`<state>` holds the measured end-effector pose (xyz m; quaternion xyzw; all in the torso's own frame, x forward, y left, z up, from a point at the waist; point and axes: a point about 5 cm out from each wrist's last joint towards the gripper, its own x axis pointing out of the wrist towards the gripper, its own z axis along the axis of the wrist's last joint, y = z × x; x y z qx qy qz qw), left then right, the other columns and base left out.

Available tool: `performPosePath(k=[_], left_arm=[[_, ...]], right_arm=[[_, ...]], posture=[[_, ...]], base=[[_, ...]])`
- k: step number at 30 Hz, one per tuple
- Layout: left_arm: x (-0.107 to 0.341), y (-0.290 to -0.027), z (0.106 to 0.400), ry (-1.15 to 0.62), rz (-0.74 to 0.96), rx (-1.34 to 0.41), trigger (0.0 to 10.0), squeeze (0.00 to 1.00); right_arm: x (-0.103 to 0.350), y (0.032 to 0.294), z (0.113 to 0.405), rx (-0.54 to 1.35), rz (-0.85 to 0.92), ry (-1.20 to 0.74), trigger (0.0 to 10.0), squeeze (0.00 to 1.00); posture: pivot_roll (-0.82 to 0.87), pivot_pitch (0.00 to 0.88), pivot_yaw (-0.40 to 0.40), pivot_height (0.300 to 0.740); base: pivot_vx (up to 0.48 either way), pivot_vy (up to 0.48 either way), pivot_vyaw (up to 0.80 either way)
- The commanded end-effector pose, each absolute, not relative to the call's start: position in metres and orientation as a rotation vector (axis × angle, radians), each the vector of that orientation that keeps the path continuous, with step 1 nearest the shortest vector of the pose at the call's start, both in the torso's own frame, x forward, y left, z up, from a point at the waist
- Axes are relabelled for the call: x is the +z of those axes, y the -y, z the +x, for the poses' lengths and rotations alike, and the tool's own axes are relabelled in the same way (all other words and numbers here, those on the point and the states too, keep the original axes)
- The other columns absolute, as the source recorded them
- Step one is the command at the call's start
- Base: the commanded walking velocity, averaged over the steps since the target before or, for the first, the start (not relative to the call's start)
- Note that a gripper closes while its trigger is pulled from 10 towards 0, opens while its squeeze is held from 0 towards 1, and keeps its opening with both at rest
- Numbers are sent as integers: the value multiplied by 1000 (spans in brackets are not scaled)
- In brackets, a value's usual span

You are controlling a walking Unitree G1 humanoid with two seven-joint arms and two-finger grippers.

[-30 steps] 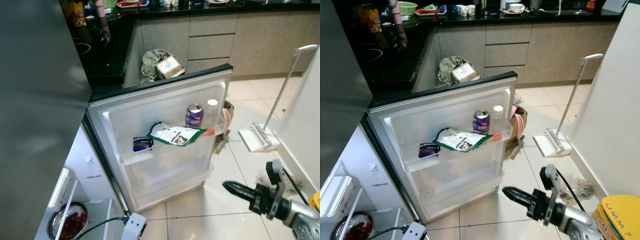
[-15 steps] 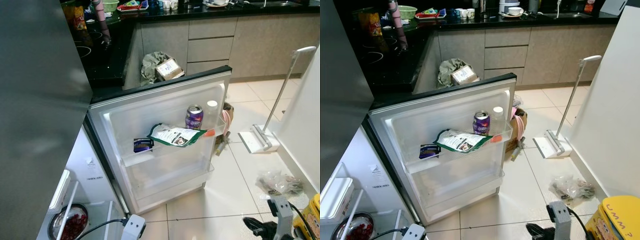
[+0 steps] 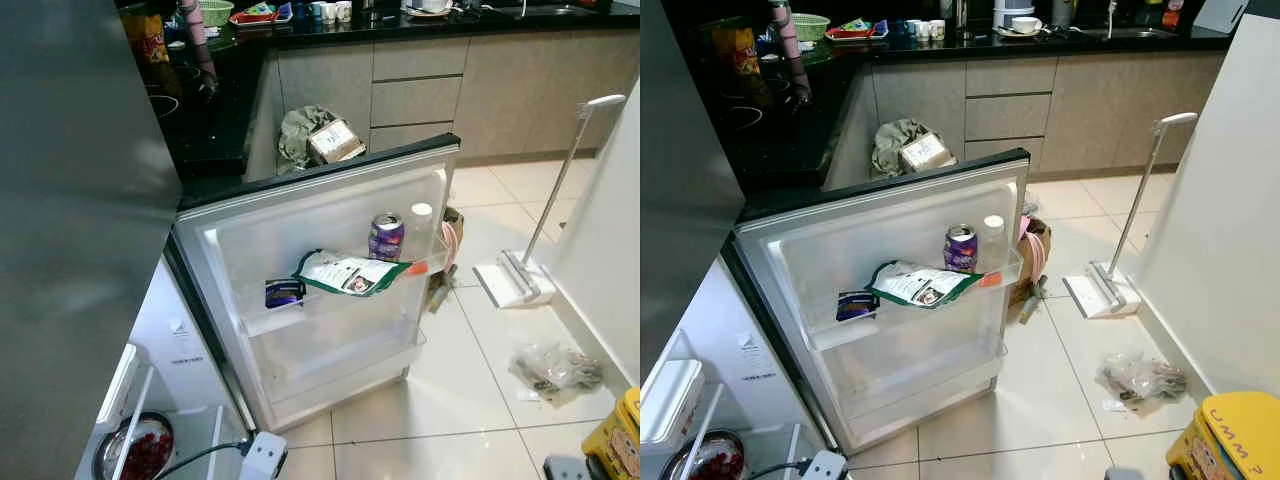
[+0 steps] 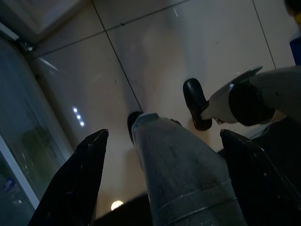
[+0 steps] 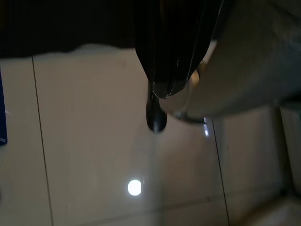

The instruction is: Restocking fridge

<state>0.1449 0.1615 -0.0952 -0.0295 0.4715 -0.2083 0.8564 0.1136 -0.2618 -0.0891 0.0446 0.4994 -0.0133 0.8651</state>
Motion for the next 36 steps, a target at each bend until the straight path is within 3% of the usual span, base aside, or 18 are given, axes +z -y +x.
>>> performPosePath(k=[1,19,36], left_arm=[[-97,-163,141,-1012,-83,-422,10000,0],[-95,-164,146,-1010,-107,-393,10000,0],[-95,-177,144,-1027,-88,-379,10000,0]], right_arm=[[-93,258,107,-27,84,-1084,10000,0],[-92,252,119,-1,34,-1080,10000,0],[-98,239,113,19,48,-1101,10000,0]], posture=[[-55,0,-11,740],[-50,0,-10,740],[-65,0,29,740]], base=[[0,-315,0],[0,-386,0],[0,-432,735]])
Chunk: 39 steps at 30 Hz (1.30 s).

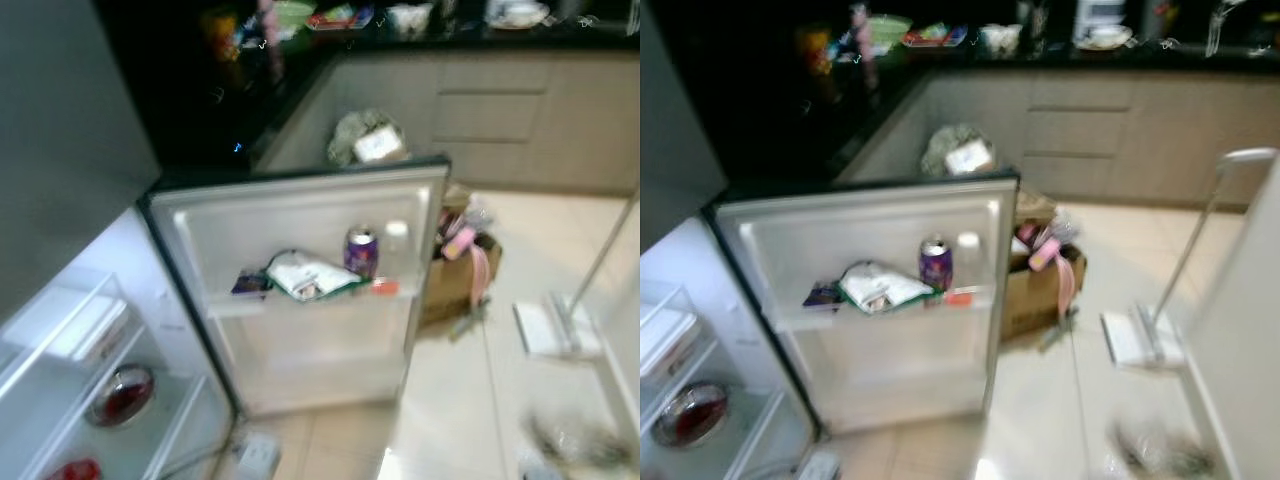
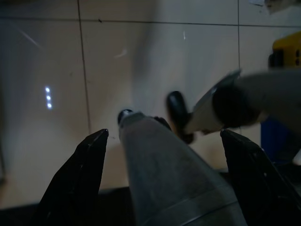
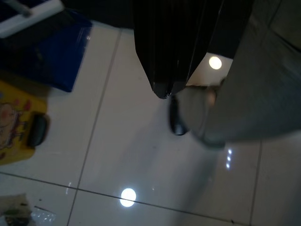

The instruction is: Restocking fridge

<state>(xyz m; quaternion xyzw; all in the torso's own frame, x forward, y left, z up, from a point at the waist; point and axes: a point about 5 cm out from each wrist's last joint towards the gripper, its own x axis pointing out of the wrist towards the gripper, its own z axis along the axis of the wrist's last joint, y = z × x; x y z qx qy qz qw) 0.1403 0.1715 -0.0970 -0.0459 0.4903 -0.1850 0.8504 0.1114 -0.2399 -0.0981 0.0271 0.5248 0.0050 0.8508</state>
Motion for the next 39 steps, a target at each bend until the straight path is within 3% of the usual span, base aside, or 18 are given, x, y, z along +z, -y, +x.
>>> performPosePath(k=[1,9,14,25,31,39], left_arm=[[-95,-177,144,-1027,-88,-379,10000,0],[-92,-185,150,-1024,-56,-384,10000,0],[-85,-180,171,-974,-55,-370,10000,0],[-88,-174,168,-990,-90,-337,10000,0],[-87,-171,170,-977,-81,-307,10000,0],[-77,-189,188,-879,-65,-166,10000,0]], right_arm=[[-98,239,113,19,48,-1101,10000,0],[-100,230,115,27,44,-1096,10000,0],[-96,235,127,7,9,-1083,10000,0],[-90,236,143,7,-5,-1049,10000,0],[-92,237,136,25,-22,-1073,10000,0],[-98,238,117,24,-26,-1119,10000,0]], posture=[[-65,0,29,740],[-96,0,67,740],[-71,0,50,740],[-77,0,42,740],[-88,0,24,740],[-106,0,38,740]], base=[[0,-431,731],[0,-432,732],[0,-433,0],[0,-417,0],[0,0,0],[0,0,0]])
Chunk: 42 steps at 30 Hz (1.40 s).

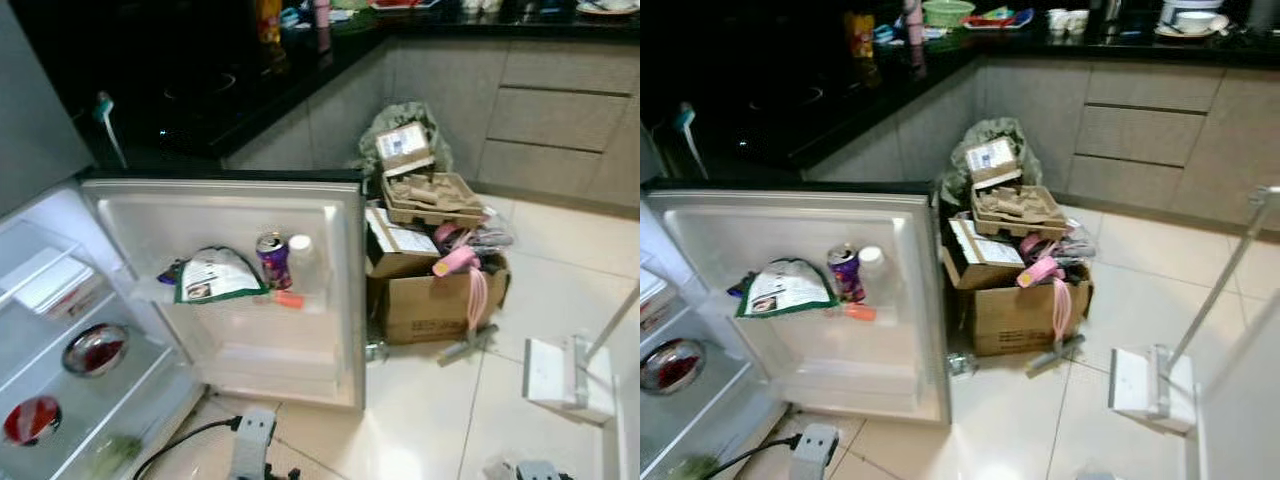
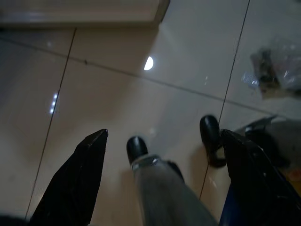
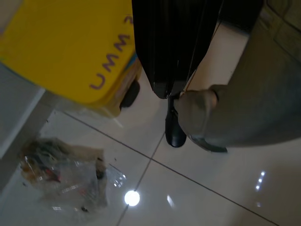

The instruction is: Restocking fridge

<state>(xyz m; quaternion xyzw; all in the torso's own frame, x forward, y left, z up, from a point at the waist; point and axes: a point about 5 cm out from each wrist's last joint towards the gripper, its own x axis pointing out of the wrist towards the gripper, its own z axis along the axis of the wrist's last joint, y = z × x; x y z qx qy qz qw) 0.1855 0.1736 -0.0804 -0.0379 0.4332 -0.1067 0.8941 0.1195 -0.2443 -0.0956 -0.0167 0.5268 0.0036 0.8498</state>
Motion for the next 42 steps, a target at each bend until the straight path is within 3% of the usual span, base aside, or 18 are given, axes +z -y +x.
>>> performPosePath(k=[1,4,5,6,8,10,17,21,22,24,25,30,32,37,42], left_arm=[[-71,-198,198,-832,-64,-118,10000,0],[-52,-220,221,-705,-67,-31,10000,0],[-39,-228,235,-631,-63,-16,10000,443],[-24,-236,251,-548,-53,-10,10000,1000],[-24,-236,251,-548,-53,-10,10000,1000],[8,-248,278,-394,-29,-16,10000,1000],[63,-251,318,-159,70,-80,10000,1000],[57,-246,317,-190,46,-112,10000,1000],[45,-240,309,-240,39,-141,10000,310],[36,-236,304,-274,36,-162,10000,310],[27,-232,297,-304,31,-176,10000,0],[11,-233,280,-339,-12,-158,10000,0],[15,-244,280,-315,-20,-103,10000,0],[26,-262,284,-268,-3,-30,10000,0],[68,-279,305,-89,67,-19,10000,0]], right_arm=[[-99,237,115,28,-26,-1123,10000,0],[-100,234,112,40,-32,-1132,10000,0],[-101,233,111,48,-35,-1137,10000,0],[-102,231,110,59,-42,-1142,10000,0],[-102,231,110,59,-42,-1142,10000,0],[-102,229,110,71,-47,-1143,10000,0],[-103,226,111,76,-43,-1140,10000,0],[-104,223,109,82,-40,-1144,10000,0],[-104,222,108,84,-38,-1148,10000,0],[-105,221,107,84,-36,-1150,10000,0],[-105,220,106,84,-33,-1152,10000,0],[-106,218,104,89,-27,-1158,10000,0],[-106,218,104,92,-26,-1158,10000,0],[-106,217,104,95,-25,-1158,10000,0],[-107,215,104,102,-22,-1158,10000,0]], posture=[[-105,0,42,740],[-101,0,47,740],[-98,0,49,740],[-98,0,52,740],[-98,0,52,740],[-97,0,59,740],[-90,0,73,740],[-90,0,77,740],[-93,0,80,740],[-93,0,80,740],[-92,0,80,740],[-92,0,79,740],[-86,0,77,740],[-84,0,79,740],[-79,0,75,740]], base=[[0,0,0],[0,0,0],[0,0,0],[0,0,0],[0,0,0],[0,0,0],[0,0,0],[0,0,0],[0,0,0],[0,0,0],[0,0,0],[0,0,0],[0,0,0],[0,0,0],[0,0,0]])
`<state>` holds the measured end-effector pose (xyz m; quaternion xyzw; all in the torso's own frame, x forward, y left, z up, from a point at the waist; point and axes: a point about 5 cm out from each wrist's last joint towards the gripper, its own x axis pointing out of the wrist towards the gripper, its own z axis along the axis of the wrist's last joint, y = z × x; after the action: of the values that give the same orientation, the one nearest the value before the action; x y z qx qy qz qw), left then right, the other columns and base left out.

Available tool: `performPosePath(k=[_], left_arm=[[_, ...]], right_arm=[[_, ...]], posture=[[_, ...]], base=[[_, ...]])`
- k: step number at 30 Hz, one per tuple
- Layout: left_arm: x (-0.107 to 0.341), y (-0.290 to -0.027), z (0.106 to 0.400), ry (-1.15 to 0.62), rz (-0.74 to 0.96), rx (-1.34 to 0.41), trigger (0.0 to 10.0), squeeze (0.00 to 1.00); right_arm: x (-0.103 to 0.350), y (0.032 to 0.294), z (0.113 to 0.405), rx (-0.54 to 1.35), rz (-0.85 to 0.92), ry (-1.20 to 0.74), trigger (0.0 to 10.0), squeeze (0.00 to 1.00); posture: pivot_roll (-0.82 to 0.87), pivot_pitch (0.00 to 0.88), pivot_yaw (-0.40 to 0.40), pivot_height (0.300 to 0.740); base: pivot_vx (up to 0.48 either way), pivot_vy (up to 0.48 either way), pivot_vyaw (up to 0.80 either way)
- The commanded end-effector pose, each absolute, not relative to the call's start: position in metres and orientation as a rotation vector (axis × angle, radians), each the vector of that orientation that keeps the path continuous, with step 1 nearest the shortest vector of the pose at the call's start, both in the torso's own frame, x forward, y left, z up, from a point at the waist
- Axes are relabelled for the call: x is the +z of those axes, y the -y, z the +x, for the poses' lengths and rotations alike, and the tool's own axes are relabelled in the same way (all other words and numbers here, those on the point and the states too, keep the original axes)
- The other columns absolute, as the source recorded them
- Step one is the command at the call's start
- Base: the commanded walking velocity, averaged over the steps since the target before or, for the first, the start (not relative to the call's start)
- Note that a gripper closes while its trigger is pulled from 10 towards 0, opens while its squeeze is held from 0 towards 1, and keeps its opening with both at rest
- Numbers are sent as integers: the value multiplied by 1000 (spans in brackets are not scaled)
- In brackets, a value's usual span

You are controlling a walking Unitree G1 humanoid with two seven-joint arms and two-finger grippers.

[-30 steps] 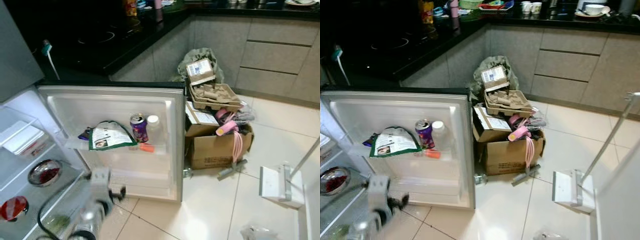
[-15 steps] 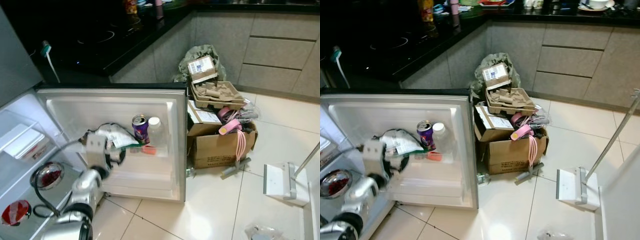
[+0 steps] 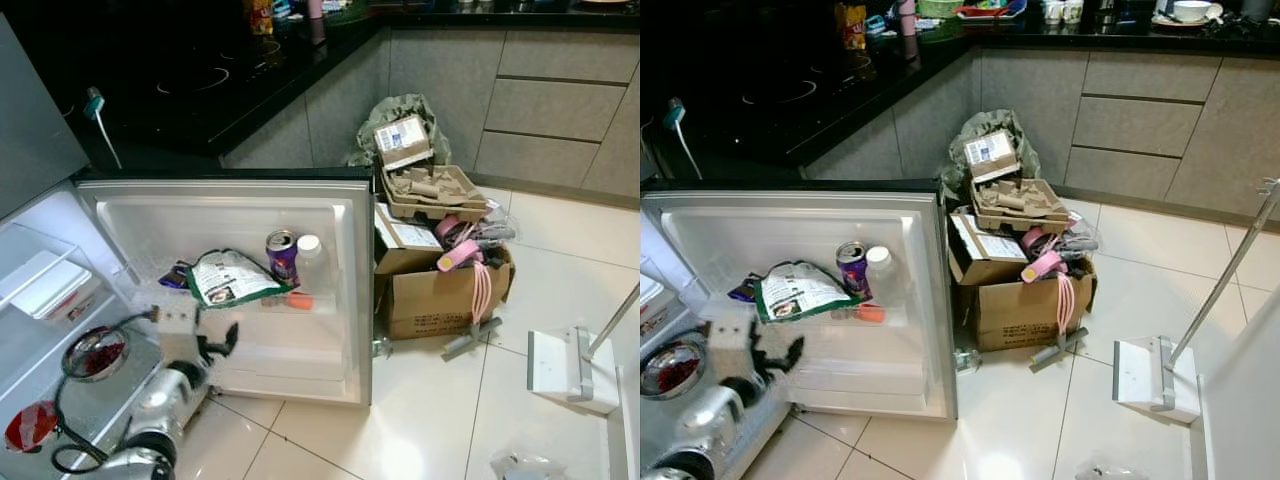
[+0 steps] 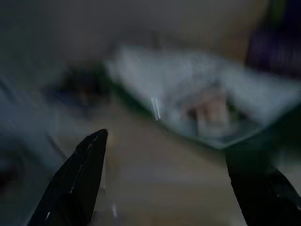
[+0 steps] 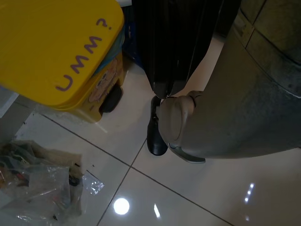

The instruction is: Restocking fridge

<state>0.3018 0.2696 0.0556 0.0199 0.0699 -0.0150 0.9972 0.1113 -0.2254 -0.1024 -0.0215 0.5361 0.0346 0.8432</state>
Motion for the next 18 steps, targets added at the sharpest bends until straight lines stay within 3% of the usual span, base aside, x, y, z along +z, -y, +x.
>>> performPosePath(k=[1,5,6,8,18], left_arm=[[78,-278,311,-47,98,-43,10000,0],[103,-270,324,55,163,-134,10000,0],[122,-261,332,119,244,-249,10000,0],[131,-255,336,150,288,-319,10000,0],[140,-232,336,91,529,-721,10000,0]], right_arm=[[-107,214,104,104,-21,-1158,10000,0],[-107,213,104,107,-21,-1160,10000,0],[-107,213,103,106,-19,-1161,10000,0],[-107,213,102,106,-18,-1163,10000,0],[-108,213,99,104,-17,-1170,10000,0]], posture=[[-79,0,75,740],[-81,0,77,740],[-81,0,77,740],[-82,0,78,740],[-82,0,79,740]], base=[[0,0,0],[0,0,0],[0,0,0],[0,0,0],[0,0,0]])
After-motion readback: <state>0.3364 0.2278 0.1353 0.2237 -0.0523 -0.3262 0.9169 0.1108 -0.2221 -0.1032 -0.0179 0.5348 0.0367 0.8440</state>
